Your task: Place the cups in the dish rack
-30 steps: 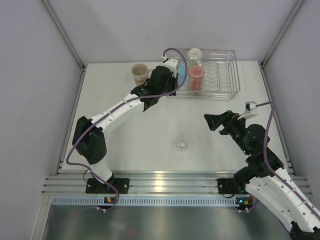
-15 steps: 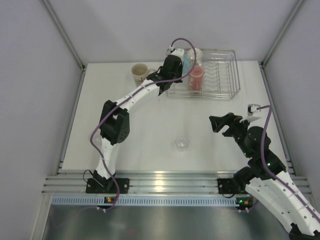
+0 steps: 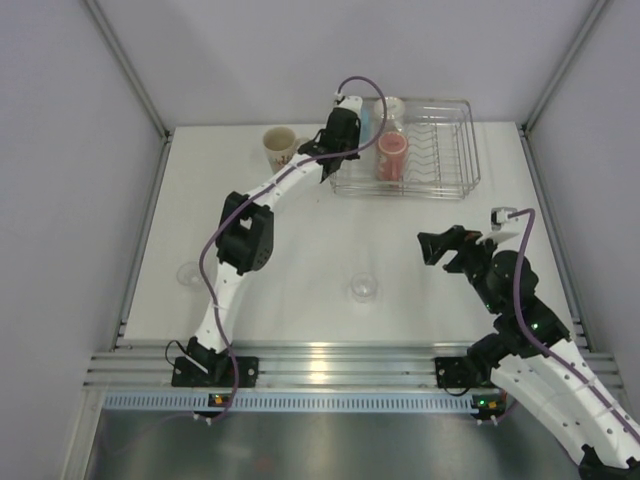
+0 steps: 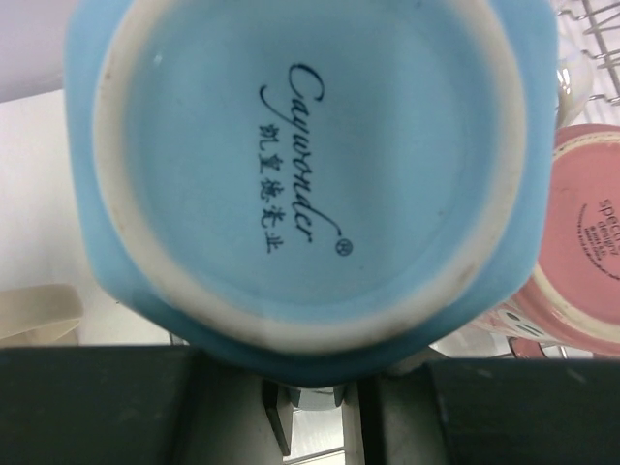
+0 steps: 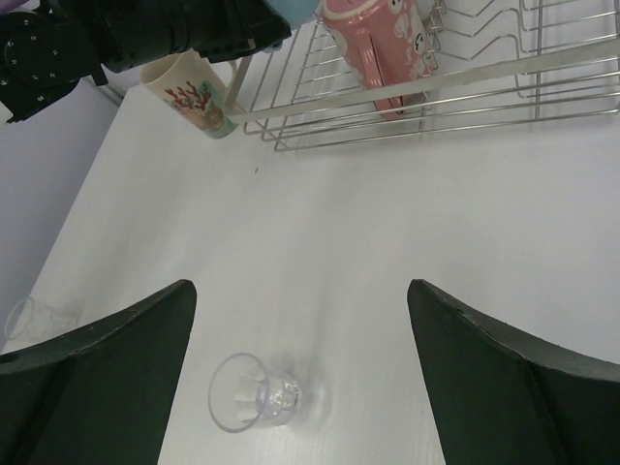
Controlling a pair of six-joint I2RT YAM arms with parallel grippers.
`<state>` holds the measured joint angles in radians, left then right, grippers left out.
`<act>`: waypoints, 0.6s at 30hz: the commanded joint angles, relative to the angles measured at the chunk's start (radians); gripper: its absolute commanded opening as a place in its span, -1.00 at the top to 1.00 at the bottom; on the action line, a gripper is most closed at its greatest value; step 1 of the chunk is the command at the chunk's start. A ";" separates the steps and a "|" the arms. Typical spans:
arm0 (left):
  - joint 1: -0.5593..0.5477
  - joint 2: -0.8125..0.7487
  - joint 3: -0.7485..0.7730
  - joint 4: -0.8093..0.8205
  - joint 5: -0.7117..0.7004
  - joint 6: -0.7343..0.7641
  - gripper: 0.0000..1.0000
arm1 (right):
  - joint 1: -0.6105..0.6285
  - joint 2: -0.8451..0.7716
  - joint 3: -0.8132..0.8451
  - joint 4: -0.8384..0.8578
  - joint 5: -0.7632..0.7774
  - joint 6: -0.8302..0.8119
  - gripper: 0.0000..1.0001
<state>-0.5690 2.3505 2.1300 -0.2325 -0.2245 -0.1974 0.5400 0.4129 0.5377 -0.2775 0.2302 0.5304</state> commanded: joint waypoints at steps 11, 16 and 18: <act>0.015 0.058 0.110 0.259 0.007 0.036 1.00 | -0.006 0.069 -0.008 0.060 -0.002 -0.015 -0.82; 0.030 0.095 0.146 0.286 0.008 0.024 1.00 | -0.006 0.069 -0.013 0.064 0.008 -0.018 -0.82; 0.035 0.116 0.162 0.283 0.017 0.016 1.00 | -0.006 0.070 -0.015 0.064 0.008 -0.020 -0.82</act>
<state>-0.5522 2.4786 2.2002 -0.1299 -0.2047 -0.1802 0.5400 0.4808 0.5228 -0.2661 0.2298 0.5243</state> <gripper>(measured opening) 0.243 0.909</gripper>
